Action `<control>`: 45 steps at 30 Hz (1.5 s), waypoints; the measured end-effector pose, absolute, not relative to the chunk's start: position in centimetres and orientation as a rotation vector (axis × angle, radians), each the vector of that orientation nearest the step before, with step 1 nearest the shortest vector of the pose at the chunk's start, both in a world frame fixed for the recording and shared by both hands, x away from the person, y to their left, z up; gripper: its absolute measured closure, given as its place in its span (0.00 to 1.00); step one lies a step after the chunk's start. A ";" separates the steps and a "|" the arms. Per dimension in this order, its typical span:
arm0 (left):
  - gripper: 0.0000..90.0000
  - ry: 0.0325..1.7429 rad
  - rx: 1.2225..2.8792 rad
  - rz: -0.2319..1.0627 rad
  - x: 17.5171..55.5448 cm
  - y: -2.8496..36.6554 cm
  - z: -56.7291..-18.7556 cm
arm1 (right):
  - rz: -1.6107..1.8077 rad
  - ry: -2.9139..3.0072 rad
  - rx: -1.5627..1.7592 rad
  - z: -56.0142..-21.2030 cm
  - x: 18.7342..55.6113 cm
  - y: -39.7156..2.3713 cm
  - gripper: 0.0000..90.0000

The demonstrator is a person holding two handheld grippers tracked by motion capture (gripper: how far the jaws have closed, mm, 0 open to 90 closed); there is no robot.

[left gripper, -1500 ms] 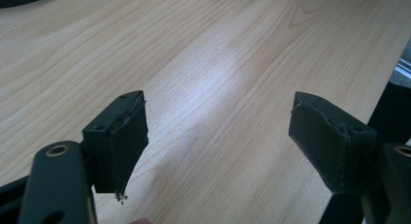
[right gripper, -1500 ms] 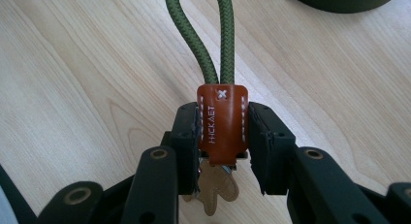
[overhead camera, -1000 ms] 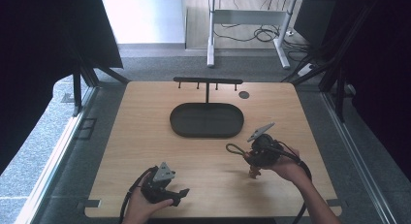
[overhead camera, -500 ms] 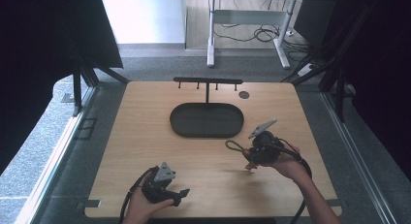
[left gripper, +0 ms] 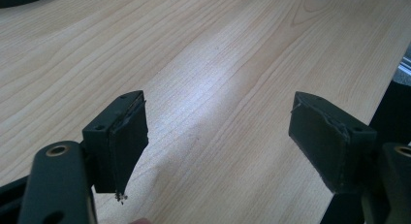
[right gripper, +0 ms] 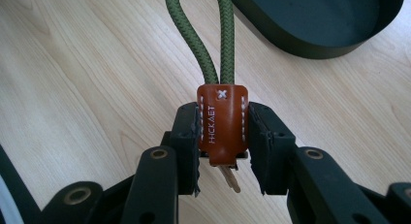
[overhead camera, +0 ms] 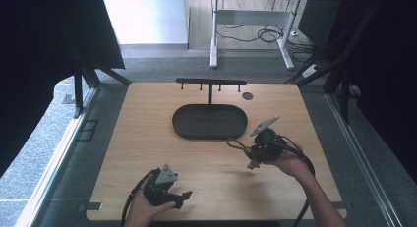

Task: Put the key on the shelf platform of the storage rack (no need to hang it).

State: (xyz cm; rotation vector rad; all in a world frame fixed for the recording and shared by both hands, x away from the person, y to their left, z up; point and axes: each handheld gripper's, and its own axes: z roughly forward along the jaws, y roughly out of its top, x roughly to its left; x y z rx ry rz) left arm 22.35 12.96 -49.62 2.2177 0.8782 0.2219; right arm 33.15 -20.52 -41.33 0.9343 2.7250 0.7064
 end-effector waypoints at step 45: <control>0.25 0.871 2.222 0.218 22.3 12.9 -49.6 | 0.684 2.731 0.906 -39.3 35.5 -18.1 0.74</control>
